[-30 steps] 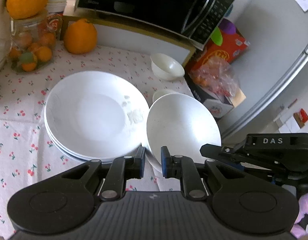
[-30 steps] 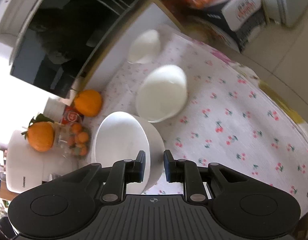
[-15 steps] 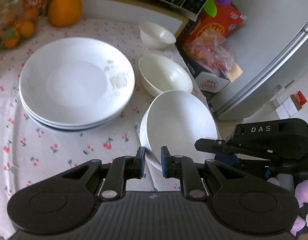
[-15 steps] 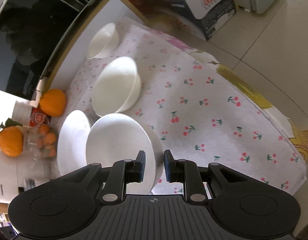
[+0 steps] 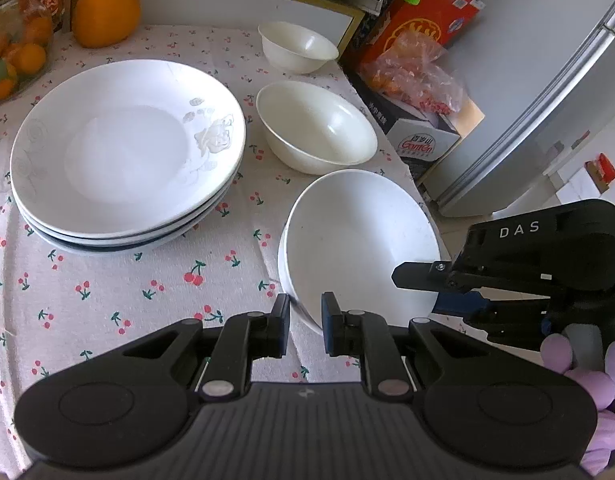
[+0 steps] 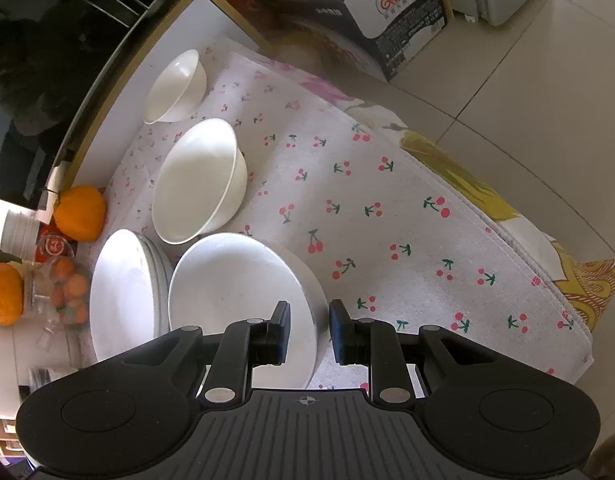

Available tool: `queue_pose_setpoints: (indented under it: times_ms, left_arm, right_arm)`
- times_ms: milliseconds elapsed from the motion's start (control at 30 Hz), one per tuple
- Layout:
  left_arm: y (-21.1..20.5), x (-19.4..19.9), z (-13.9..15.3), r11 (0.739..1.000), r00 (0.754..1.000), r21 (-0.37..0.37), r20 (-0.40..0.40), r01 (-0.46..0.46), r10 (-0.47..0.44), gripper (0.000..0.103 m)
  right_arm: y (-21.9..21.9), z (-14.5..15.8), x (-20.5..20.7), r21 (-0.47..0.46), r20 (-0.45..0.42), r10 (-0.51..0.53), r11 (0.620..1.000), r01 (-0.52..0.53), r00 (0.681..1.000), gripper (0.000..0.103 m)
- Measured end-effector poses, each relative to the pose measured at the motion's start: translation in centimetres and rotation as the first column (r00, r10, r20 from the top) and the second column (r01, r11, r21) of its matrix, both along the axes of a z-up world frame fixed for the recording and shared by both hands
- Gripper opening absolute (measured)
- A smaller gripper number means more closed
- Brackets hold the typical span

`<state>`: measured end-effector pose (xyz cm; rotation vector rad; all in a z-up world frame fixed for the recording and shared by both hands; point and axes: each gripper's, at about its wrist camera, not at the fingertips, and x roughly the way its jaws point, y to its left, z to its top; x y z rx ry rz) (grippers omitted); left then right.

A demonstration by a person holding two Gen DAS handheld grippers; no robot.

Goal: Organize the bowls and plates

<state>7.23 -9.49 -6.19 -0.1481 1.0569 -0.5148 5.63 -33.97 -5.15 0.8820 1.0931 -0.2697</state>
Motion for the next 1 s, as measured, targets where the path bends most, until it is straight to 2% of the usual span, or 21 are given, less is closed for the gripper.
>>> queue_pose_setpoints:
  times_ms: [333, 400, 433, 500, 533, 600, 800, 1000]
  left_arm:
    - [-0.6, 0.0, 0.2, 0.999, 0.999, 0.014, 0.036, 0.030, -0.030, 0.018]
    - [-0.6, -0.1, 0.4, 0.999, 0.998, 0.019, 0.049, 0.034, -0.035, 0.032]
    - [-0.7, 0.0, 0.5, 0.999, 0.998, 0.022, 0.055, 0.039, -0.040, 0.036]
    - [-0.8, 0.0, 0.6, 0.999, 0.997, 0.028, 0.060, 0.047, -0.048, 0.054]
    - [-0.8, 0.1, 0.7, 0.998, 0.997, 0.027, 0.061, 0.050, -0.051, 0.059]
    - [-0.8, 0.1, 0.8, 0.998, 0.996, 0.029, 0.065, 0.053, -0.055, 0.070]
    - [-0.7, 0.0, 1.2, 0.996, 0.995, 0.054, 0.076, 0.065, -0.069, 0.089]
    - [-0.6, -0.2, 2.0, 0.995, 0.993, 0.057, 0.085, 0.081, -0.085, 0.097]
  right_arm:
    - [-0.2, -0.5, 0.2, 0.022, -0.008, 0.004, 1.000, -0.004, 1.000, 0.023]
    - [-0.2, -0.7, 0.3, 0.034, -0.010, 0.011, 0.999, -0.010, 1.000, 0.023]
    - [-0.2, -0.7, 0.4, 0.038, -0.012, 0.015, 0.999, -0.015, 1.000, 0.028]
    - [-0.1, -0.7, 0.5, 0.049, -0.012, 0.023, 0.999, -0.023, 1.000, 0.040]
    - [0.0, -0.7, 0.5, 0.055, -0.011, 0.028, 0.998, -0.027, 1.000, 0.047]
    - [0.1, -0.6, 0.5, 0.057, -0.004, 0.032, 0.998, -0.031, 0.999, 0.053]
    - [0.3, 0.0, 0.8, 0.040, 0.019, 0.052, 0.998, -0.052, 0.998, 0.069]
    - [0.2, 0.7, 1.2, 0.012, 0.050, 0.086, 0.996, -0.087, 0.995, 0.078]
